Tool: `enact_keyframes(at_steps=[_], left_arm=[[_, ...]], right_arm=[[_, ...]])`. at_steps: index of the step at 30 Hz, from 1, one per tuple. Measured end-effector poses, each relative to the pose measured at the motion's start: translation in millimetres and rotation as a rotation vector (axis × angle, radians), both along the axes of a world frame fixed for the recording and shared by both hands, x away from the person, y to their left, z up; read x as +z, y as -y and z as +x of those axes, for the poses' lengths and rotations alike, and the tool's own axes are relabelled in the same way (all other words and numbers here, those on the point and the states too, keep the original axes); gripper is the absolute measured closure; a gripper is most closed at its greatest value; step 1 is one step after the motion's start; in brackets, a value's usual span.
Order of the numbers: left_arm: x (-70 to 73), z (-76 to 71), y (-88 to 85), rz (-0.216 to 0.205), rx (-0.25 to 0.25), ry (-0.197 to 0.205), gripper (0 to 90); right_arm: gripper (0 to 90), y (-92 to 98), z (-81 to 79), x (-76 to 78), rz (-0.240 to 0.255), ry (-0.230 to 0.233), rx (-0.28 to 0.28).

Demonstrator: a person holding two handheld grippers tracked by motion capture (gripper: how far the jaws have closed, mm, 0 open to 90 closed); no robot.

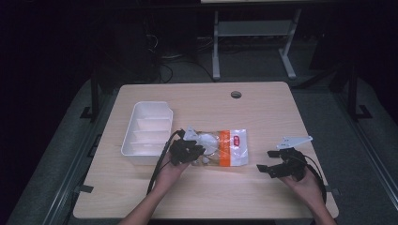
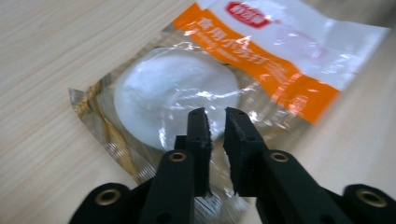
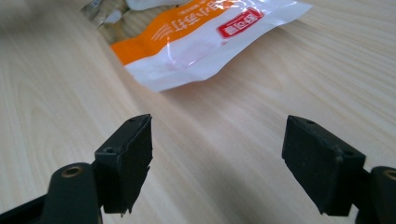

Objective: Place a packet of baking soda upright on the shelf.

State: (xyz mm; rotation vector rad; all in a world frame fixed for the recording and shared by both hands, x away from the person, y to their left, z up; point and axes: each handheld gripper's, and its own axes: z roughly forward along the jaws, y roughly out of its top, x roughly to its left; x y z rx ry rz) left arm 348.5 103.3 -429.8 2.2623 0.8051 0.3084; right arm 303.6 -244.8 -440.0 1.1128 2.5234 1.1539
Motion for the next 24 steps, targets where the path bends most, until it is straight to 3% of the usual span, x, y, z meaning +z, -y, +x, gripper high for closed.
enact_keyframes(at_steps=[5, 8, 10, 15, 16, 20, 24], left_arm=[[-2.3, 14.4, 5.9, 0.012, 0.021, -0.019, 85.4], [-4.8, 21.0, 9.5, 0.039, 0.025, -0.027, 85.7], [-10.9, 26.5, 12.1, 0.060, 0.022, -0.054, 86.8], [-12.5, 28.4, 12.0, 0.048, 0.026, -0.071, 88.2], [-12.5, 28.9, 11.9, 0.048, 0.026, -0.075, 88.3], [-12.3, 29.2, 13.9, 0.075, 0.014, -0.066, 89.4], [-12.3, 29.3, 14.0, 0.081, 0.011, -0.063, 89.8]], right_arm=[[23.8, -4.0, 8.3, 0.6, 0.007, -0.022, -0.016], [24.1, -5.2, 13.8, 1.8, 0.019, -0.029, -0.027], [24.1, -6.1, 17.2, 3.3, 0.024, -0.030, -0.035], [24.3, -9.8, 27.2, 6.8, 0.042, -0.031, -0.052], [24.2, -13.5, 34.4, 7.9, 0.045, -0.051, -0.056], [24.3, -20.9, 45.4, 8.7, 0.057, -0.055, -0.060], [24.2, -29.5, 57.3, 9.1, 0.065, -0.088, -0.059]])
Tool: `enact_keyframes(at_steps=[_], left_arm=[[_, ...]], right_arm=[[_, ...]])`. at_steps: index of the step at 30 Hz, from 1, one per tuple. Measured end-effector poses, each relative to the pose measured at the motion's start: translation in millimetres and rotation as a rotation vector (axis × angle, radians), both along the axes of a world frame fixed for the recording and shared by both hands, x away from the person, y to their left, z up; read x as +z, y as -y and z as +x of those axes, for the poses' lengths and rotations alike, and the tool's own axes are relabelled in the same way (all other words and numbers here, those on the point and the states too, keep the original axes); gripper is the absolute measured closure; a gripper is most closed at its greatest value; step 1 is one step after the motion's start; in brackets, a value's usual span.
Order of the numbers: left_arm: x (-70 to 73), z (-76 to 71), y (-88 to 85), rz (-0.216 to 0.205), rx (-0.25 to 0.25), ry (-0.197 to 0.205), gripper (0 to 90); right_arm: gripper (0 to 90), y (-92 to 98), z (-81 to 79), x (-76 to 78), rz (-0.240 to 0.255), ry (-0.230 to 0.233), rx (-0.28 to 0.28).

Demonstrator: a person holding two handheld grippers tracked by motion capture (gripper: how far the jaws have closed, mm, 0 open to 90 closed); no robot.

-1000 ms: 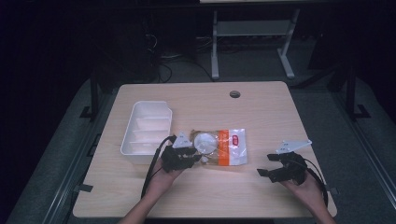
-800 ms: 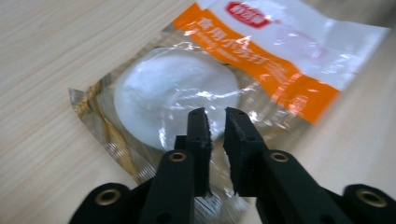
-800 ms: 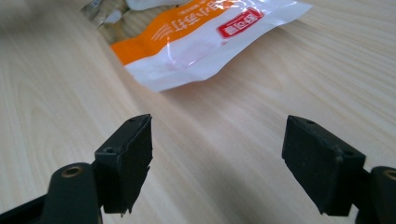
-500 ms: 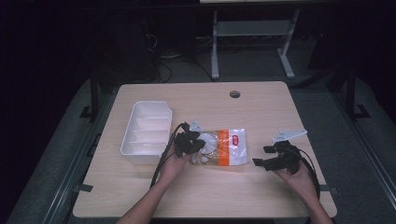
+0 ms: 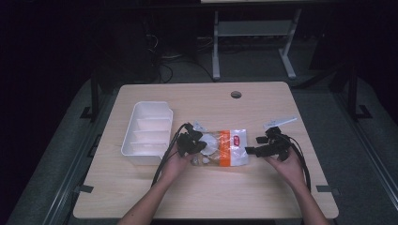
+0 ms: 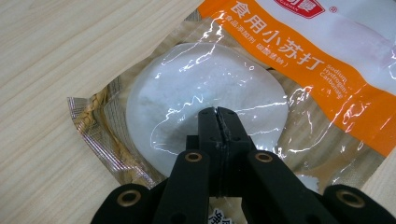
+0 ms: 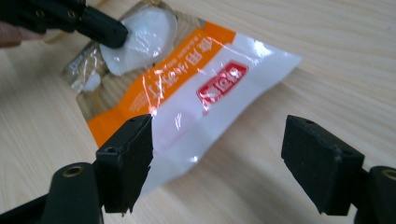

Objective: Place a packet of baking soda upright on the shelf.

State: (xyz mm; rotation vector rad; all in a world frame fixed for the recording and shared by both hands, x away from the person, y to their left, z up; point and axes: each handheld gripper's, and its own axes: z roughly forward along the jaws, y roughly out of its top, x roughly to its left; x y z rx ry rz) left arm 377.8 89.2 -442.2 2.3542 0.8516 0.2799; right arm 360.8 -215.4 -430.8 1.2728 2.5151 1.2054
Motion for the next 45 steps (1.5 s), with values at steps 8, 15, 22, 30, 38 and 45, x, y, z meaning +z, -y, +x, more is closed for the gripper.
enact_keyframes(at_steps=[8, 15, 22, 30, 38, 45], left_arm=[[-0.3, -0.7, 0.7, 0.005, 0.003, 0.004, 90.0], [-0.2, -1.8, 1.6, 0.010, 0.000, 0.010, 88.9], [-0.3, 0.0, -0.7, -0.035, -0.014, -0.031, 78.5], [0.5, 1.3, -2.7, -0.096, -0.030, -0.076, 52.8], [2.9, 0.5, -7.2, -0.118, -0.032, -0.079, 44.7], [9.2, 0.5, -14.8, -0.159, -0.021, -0.069, 40.6]], right_arm=[[25.2, -15.1, 17.2, -7.3, -0.003, -0.053, -0.002], [35.4, -18.0, 20.6, -23.2, -0.022, -0.123, 0.006], [50.8, -23.7, 23.0, -31.2, 0.032, -0.168, 0.056], [75.1, -27.8, 27.9, -33.4, 0.079, -0.181, 0.070], [89.0, -31.9, 30.0, -30.0, 0.051, -0.163, 0.066], [90.0, -39.0, 24.6, -12.9, -0.024, -0.079, 0.089]])
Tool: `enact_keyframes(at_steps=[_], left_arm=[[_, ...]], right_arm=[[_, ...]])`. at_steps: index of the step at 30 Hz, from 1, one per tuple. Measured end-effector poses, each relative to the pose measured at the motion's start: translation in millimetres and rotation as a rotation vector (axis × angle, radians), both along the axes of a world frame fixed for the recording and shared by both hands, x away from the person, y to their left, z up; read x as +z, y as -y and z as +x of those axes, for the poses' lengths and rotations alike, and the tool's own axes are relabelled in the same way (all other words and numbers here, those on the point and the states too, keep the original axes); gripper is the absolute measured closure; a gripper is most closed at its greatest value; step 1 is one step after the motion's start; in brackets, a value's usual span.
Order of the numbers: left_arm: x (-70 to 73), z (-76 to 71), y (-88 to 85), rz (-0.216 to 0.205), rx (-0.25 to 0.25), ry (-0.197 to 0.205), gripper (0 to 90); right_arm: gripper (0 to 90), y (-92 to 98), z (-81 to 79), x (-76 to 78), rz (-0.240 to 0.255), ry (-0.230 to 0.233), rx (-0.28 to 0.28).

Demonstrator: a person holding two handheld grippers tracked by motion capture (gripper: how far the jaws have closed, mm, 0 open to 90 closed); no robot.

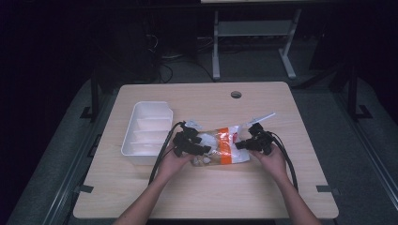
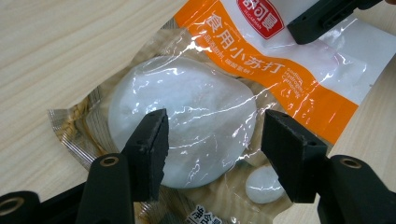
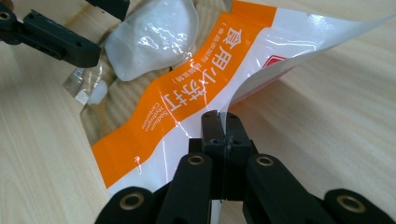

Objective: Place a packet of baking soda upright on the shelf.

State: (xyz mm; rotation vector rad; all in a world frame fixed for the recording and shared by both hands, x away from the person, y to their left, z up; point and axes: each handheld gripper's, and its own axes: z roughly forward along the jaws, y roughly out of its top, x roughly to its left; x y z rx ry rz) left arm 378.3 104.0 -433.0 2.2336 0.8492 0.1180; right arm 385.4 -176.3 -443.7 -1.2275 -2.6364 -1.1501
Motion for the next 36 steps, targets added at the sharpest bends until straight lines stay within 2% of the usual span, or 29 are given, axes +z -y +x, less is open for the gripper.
enact_keyframes(at_steps=[3, 8, 9, 10, 12, 14, 15, 16, 17, 18, 21, 22, 25, 26, 28, 29, 32, 34, 36], left_arm=[[1.9, -0.7, -0.8, -0.004, 0.002, 0.013, 39.5], [5.0, -1.6, -2.9, -0.022, 0.001, 0.027, 32.7], [5.2, -1.7, -3.1, -0.028, 0.000, 0.028, 31.1], [5.8, -2.3, -3.2, -0.028, 0.003, 0.032, 31.1], [8.2, -3.1, -4.0, -0.045, 0.005, 0.044, 28.2], [10.3, -4.0, -4.7, -0.062, 0.007, 0.052, 27.4], [10.3, -4.0, -4.7, -0.062, 0.007, 0.052, 26.7], [12.3, -5.2, -5.3, -0.069, 0.004, 0.064, 26.4], [12.3, -5.2, -5.3, -0.069, 0.004, 0.064, 26.4], [13.6, -5.8, -6.0, -0.073, 0.005, 0.072, 26.5], [15.7, -6.5, -7.8, -0.091, 0.000, 0.078, 26.5], [16.3, -7.1, -8.0, -0.094, 0.001, 0.082, 26.3], [17.3, -7.5, -8.7, -0.101, -0.005, 0.089, 26.0], [18.1, -8.2, -8.5, -0.108, -0.005, 0.092, 25.8], [18.4, -8.6, -8.3, -0.114, -0.007, 0.093, 25.8], [18.9, -9.0, -8.0, -0.120, -0.014, 0.095, 25.5], [19.6, -9.6, -7.7, -0.130, -0.017, 0.100, 24.4], [21.8, -10.8, -8.0, -0.159, -0.030, 0.108, 23.9], [23.1, -11.7, -8.2, -0.172, -0.037, 0.115, 23.9]], right_arm=[[90.0, 0.4, -1.2, 4.5, -0.006, 0.017, 0.006], [90.0, 2.5, -3.8, 18.4, -0.017, 0.053, 0.026], [90.0, 3.5, -5.3, 28.3, -0.013, 0.075, 0.032], [90.0, 3.5, -5.3, 28.3, -0.013, 0.075, 0.032], [90.0, 2.4, -8.3, 45.1, -0.022, 0.119, 0.048], [90.0, 1.2, -10.4, 55.7, -0.023, 0.137, 0.060], [90.0, 1.2, -10.4, 55.7, -0.023, 0.137, 0.060], [90.0, -0.7, -12.4, 66.3, -0.036, 0.158, 0.074], [90.0, -0.7, -12.4, 66.3, -0.036, 0.158, 0.074], [90.0, -1.8, -14.3, 75.1, -0.031, 0.172, 0.086], [90.0, -3.7, -16.3, 82.2, -0.041, 0.189, 0.094], [90.0, -5.3, -19.0, 90.2, -0.049, 0.236, 0.106], [90.0, -6.8, -20.4, 96.3, -0.053, 0.247, 0.116], [90.0, -8.5, -21.8, 103.0, -0.060, 0.262, 0.135], [90.0, -9.8, -22.7, 106.2, -0.066, 0.268, 0.144], [90.0, -11.8, -25.2, 114.0, -0.078, 0.285, 0.170], [90.0, -13.9, -27.7, 120.8, -0.082, 0.303, 0.190], [90.0, -17.4, -32.3, 130.8, -0.097, 0.327, 0.228], [90.0, -19.1, -34.3, 134.1, -0.100, 0.334, 0.242]])
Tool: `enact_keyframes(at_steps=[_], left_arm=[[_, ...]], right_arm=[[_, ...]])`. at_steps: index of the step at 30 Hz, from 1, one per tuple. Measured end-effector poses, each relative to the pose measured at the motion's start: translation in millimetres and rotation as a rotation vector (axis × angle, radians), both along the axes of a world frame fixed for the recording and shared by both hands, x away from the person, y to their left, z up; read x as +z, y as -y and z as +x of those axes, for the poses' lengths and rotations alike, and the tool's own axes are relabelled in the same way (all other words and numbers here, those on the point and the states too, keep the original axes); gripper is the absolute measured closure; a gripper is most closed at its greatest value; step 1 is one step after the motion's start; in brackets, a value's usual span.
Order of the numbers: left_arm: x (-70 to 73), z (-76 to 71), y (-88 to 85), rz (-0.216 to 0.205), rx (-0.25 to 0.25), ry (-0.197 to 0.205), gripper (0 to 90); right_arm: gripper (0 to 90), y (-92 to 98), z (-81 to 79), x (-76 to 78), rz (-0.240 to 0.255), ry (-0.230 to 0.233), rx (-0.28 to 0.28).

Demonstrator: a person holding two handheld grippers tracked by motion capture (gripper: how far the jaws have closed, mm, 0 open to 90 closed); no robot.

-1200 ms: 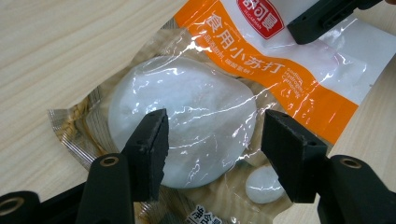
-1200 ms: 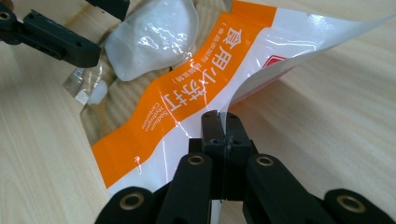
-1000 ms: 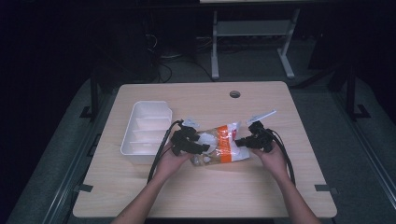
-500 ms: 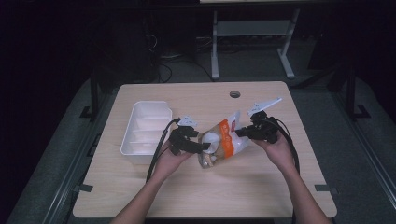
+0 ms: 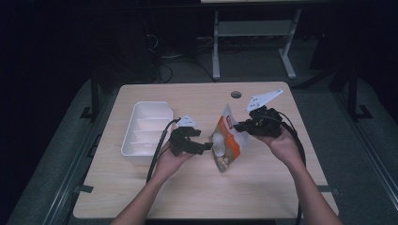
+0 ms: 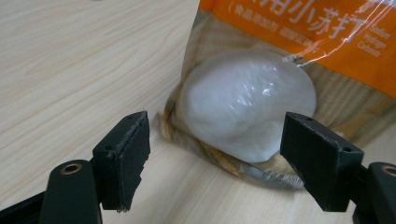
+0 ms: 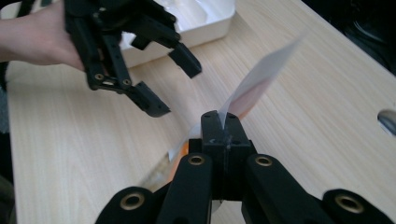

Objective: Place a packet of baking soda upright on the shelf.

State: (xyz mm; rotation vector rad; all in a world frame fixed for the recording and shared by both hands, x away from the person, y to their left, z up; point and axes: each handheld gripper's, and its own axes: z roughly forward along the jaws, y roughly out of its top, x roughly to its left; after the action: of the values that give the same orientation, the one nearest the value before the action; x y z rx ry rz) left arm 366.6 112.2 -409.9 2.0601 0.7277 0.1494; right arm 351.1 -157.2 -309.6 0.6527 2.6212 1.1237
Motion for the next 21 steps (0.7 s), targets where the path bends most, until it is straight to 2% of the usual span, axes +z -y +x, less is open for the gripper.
enact_keyframes(at_steps=[1, 3, 4, 5, 7, 8, 9, 10, 12, 13, 15, 16, 17, 19, 21], left_arm=[[2.1, -1.2, -0.5, -0.021, -0.014, 0.010, 23.8], [3.5, -2.2, -0.7, -0.036, -0.023, 0.017, 23.8], [4.7, -3.0, -1.0, -0.045, -0.032, 0.023, 23.7], [6.6, -4.4, -1.4, -0.065, -0.054, 0.032, 22.9], [7.2, -5.6, -0.9, -0.075, -0.067, 0.030, 20.5], [7.7, -7.8, 0.0, -0.082, -0.093, 0.031, 29.2], [8.0, -9.4, 0.6, -0.081, -0.112, 0.040, 29.2], [8.5, -12.3, 2.6, -0.069, -0.133, 0.061, 34.1], [9.4, -15.3, 4.5, -0.059, -0.170, 0.072, 48.9], [9.7, -17.1, 5.6, -0.055, -0.190, 0.081, 52.8], [10.3, -20.1, 8.3, -0.032, -0.210, 0.104, 62.2], [10.3, -21.4, 9.7, -0.008, -0.204, 0.126, 67.3], [10.2, -21.6, 9.8, 0.001, -0.200, 0.133, 67.3], [9.4, -18.6, 8.0, -0.013, -0.211, 0.102, 77.1], [8.7, -17.9, 7.7, -0.008, -0.218, 0.095, 82.1]], right_arm=[[90.0, -4.0, -5.0, 7.8, -0.012, 0.016, 0.037], [90.0, -5.3, -6.5, 10.3, -0.014, 0.019, 0.054], [90.0, -10.3, -11.9, 16.5, -0.039, 0.033, 0.090], [90.0, -11.9, -13.6, 18.1, -0.047, 0.039, 0.103], [90.0, -13.8, -15.8, 19.9, -0.055, 0.047, 0.112], [90.0, -17.2, -16.0, 19.9, -0.072, 0.043, 0.125], [90.0, -17.2, -16.0, 19.9, -0.072, 0.043, 0.125], [90.0, -19.8, -13.8, 15.0, -0.086, 0.020, 0.140], [90.0, -19.2, -12.2, 12.7, -0.064, 0.011, 0.149], [90.0, -18.3, -11.4, 12.4, -0.054, 0.010, 0.148], [90.0, -16.7, -9.5, 11.0, -0.038, 0.001, 0.157], [90.0, -15.9, -9.0, 10.0, -0.036, 0.000, 0.153], [90.0, -15.9, -9.0, 10.0, -0.036, 0.000, 0.153], [89.9, -13.9, -7.9, 8.5, -0.031, -0.009, 0.154], [89.5, -11.7, -6.6, 5.8, -0.025, -0.011, 0.156]])
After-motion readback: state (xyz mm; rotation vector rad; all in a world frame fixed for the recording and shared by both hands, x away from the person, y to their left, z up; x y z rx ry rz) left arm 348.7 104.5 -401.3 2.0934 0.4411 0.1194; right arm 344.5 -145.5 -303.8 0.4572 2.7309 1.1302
